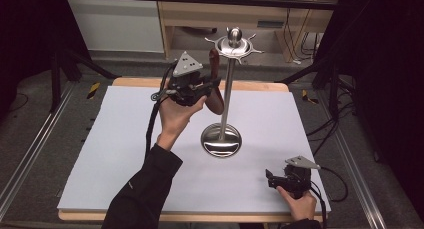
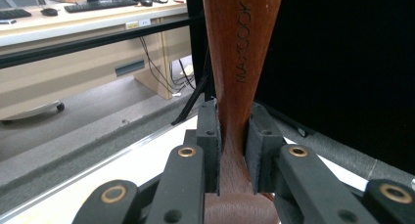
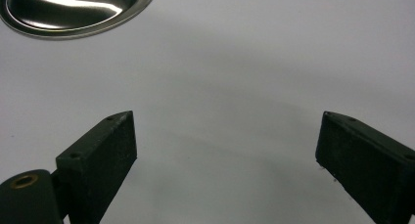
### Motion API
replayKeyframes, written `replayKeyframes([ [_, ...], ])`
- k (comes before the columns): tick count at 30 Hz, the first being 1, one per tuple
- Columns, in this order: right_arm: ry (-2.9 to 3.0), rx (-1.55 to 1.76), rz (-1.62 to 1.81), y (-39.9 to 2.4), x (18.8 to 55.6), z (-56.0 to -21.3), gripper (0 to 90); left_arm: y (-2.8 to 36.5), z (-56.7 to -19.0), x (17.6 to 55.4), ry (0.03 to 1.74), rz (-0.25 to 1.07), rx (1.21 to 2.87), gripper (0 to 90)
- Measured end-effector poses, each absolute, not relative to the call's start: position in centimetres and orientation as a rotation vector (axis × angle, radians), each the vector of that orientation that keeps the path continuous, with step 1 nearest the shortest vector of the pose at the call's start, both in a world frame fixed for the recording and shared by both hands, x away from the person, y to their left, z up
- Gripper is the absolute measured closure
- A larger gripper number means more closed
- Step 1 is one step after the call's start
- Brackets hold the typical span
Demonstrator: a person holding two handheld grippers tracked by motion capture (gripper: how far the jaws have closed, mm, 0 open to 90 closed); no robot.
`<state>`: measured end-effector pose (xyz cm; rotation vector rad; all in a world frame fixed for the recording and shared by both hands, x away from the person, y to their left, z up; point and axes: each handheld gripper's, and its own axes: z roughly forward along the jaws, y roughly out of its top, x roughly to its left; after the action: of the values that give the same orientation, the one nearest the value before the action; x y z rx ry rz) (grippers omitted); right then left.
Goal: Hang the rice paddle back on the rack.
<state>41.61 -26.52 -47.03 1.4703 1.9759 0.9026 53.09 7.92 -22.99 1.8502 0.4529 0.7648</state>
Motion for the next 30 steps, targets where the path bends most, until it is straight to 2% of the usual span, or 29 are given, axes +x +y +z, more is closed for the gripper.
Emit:
replayKeyframes([
  [14, 1.979, 1.485, 0.910, -26.3, 41.6, -47.0, 8.6, 7.9, -23.2, 52.9, 0.455, 0.801, 1.838, 76.7],
  [21, 1.978, 1.477, 0.908, -26.5, 41.6, -47.1, 8.6, 8.4, -23.2, 52.1, 0.421, 0.840, 1.842, 59.8],
  [22, 1.977, 1.478, 0.908, -26.5, 41.6, -47.1, 8.5, 8.4, -23.5, 51.4, 0.515, 0.833, 1.796, 58.3],
  [24, 1.978, 1.478, 0.906, -26.5, 41.6, -47.1, 8.5, 8.7, -23.5, 51.3, 0.498, 0.837, 1.797, 55.4],
  [27, 1.977, 1.480, 0.908, -26.5, 41.6, -47.1, 8.6, 9.9, -23.3, 51.3, 0.355, 0.852, 1.869, 50.7],
  [30, 1.976, 1.480, 0.913, -26.5, 41.6, -47.0, 8.5, 10.6, -23.3, 51.1, 0.301, 0.883, 1.888, 47.5],
])
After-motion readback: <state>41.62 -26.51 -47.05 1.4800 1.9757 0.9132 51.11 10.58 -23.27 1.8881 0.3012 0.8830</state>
